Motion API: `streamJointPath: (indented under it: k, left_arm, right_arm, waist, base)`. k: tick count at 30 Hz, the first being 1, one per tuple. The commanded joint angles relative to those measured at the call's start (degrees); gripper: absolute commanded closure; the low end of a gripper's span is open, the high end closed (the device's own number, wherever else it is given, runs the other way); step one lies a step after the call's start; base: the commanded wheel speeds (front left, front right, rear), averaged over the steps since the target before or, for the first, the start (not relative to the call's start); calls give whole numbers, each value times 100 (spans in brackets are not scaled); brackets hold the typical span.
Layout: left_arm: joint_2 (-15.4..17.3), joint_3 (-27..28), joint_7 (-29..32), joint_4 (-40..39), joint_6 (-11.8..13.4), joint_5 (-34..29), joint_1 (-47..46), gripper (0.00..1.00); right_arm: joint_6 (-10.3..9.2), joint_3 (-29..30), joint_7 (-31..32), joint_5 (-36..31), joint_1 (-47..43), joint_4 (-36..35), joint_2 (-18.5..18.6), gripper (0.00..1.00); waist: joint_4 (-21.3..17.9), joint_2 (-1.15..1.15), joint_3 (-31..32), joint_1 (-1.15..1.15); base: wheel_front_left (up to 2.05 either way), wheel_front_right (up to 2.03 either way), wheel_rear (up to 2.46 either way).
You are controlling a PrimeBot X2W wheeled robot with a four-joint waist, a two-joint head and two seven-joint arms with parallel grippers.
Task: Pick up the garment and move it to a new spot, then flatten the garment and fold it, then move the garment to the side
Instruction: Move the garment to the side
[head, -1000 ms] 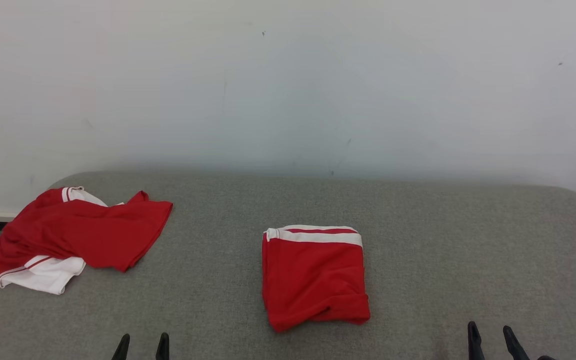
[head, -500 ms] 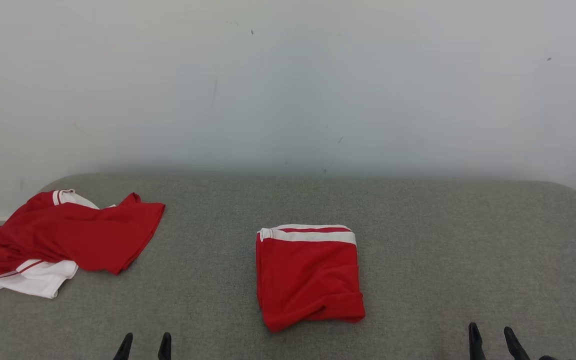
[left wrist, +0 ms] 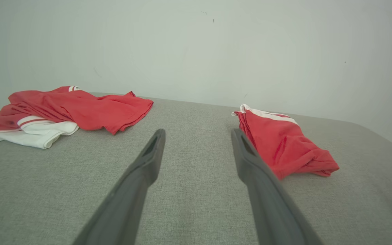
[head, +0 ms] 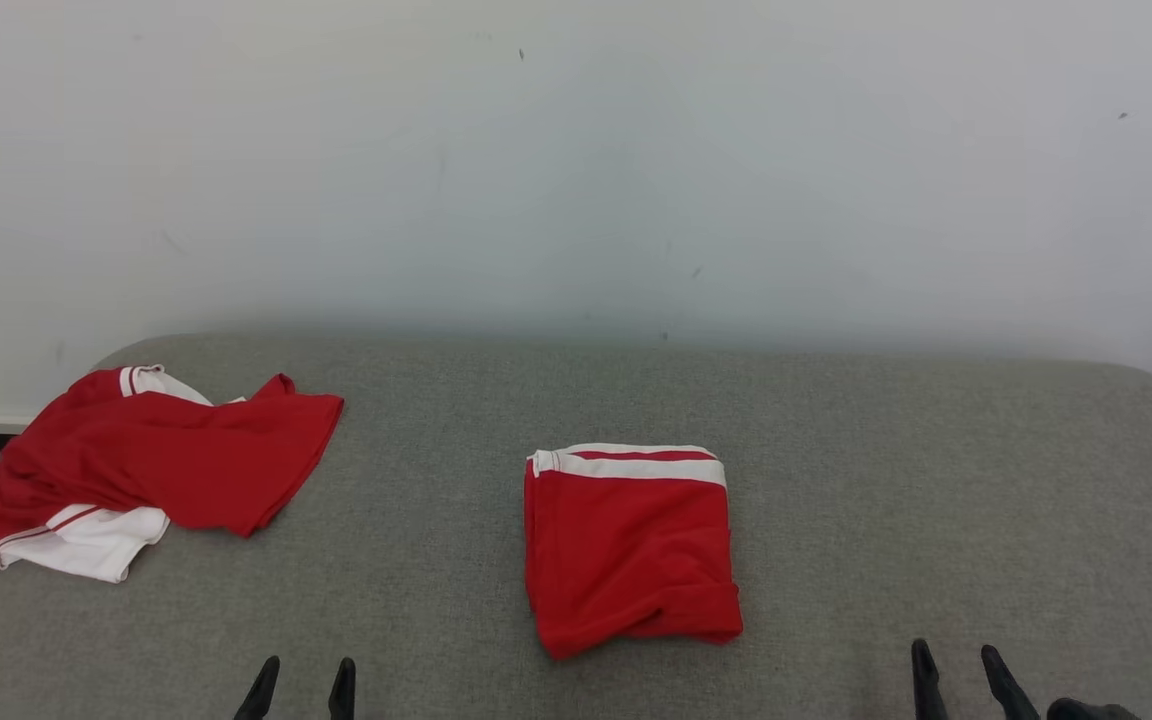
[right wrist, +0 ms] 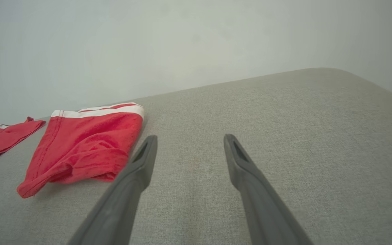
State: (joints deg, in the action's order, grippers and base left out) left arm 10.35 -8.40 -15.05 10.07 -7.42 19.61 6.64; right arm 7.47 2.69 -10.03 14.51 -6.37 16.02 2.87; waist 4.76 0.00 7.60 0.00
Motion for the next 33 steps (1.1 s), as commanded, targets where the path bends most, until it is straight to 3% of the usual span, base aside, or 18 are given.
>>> streamJointPath:
  k: [1, 5, 13, 18, 23, 33]
  left_arm:
    - [-12, -18, -23, 5, -5, -10, -93, 0]
    - [-40, -35, -23, 5, -6, -29, -116, 0]
    - [-99, -287, -23, 44, -6, -52, -135, 0]
    - [-136, -499, -23, 103, -6, -19, -189, 0]
    - [-112, -621, -23, 107, -6, 16, -225, 0]
    - [-260, -902, -23, -76, -6, -217, -134, 0]
  right_arm:
    - [3, -80, 116, 88, 110, -9, 1, 0]
    - [3, -155, 736, 452, 414, 110, 4, 0]
    - [3, -93, 4337, -40, 1941, 462, -3, 0]
    - [3, 627, 5561, -623, 2768, 969, 0, 0]
    - [3, 1117, 5920, -1035, 3404, 1706, 4, 0]
    - [3, 2139, 5265, -1759, 4112, 3198, 2, 0]
  waist:
    - [83, 0, -15, 0]
    - [167, 0, -38, 0]
    - [543, 0, -194, 0]
    - [947, 0, -275, 0]
    - [1349, 0, -336, 0]
    - [1919, 0, -549, 0]
  base:
    - [0, 0, 0]
    - [0, 0, 0]
    - [0, 0, 0]
    - [0, 0, 0]
    - [0, 0, 0]
    - [0, 0, 0]
